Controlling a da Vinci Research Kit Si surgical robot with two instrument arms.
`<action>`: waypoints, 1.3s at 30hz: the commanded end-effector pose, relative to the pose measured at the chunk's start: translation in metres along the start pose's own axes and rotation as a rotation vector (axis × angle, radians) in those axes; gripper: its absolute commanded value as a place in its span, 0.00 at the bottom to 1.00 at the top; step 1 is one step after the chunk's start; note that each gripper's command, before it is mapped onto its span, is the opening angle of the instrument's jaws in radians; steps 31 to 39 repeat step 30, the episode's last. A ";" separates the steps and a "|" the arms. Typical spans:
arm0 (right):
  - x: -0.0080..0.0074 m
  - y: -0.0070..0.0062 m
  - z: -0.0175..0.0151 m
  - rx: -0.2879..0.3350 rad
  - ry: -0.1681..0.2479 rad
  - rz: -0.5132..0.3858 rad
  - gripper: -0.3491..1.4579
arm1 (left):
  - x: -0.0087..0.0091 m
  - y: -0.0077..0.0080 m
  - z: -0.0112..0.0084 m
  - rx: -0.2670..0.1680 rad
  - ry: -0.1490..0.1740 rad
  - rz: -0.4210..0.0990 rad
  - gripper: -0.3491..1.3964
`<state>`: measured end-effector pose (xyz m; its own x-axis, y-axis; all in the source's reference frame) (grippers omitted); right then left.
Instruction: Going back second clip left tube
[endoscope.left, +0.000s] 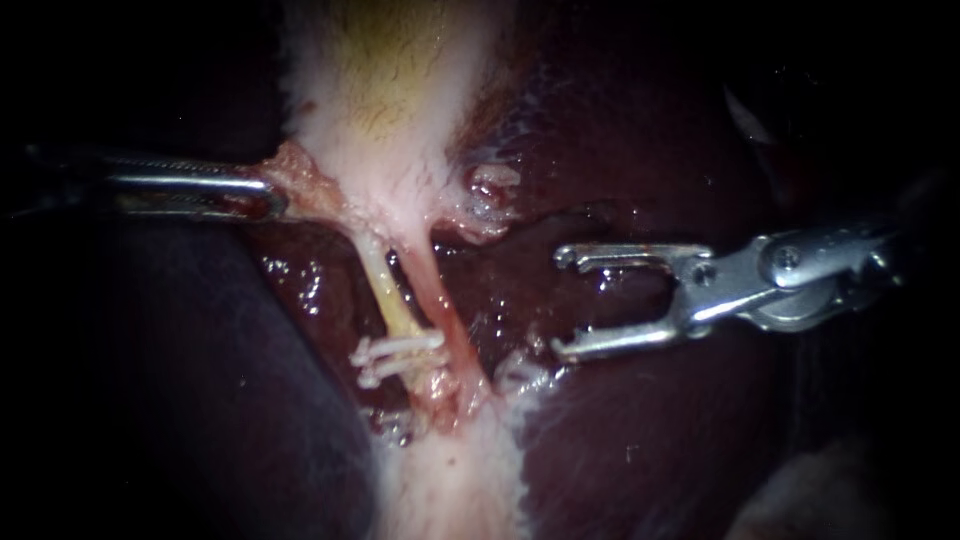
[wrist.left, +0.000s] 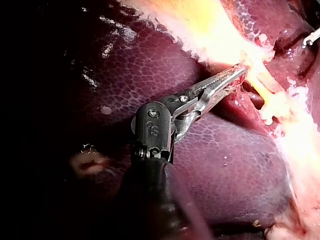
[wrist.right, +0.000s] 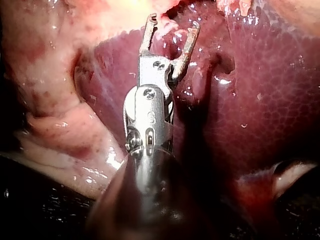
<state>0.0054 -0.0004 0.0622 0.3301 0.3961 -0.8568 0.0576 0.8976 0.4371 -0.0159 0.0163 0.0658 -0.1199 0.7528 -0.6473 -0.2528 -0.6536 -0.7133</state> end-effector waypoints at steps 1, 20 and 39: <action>0.0000 0.0000 -0.0001 0.000 0.001 0.000 0.47 | -0.0001 0.0000 0.0001 0.001 0.001 0.000 0.00; -0.0001 0.0000 -0.0003 0.001 0.001 -0.001 0.47 | -0.0039 -0.0034 0.0070 0.004 -0.027 0.011 0.00; -0.0002 0.0001 -0.0004 0.001 0.001 0.000 0.47 | -0.0040 -0.0037 0.0071 0.004 -0.030 0.011 0.00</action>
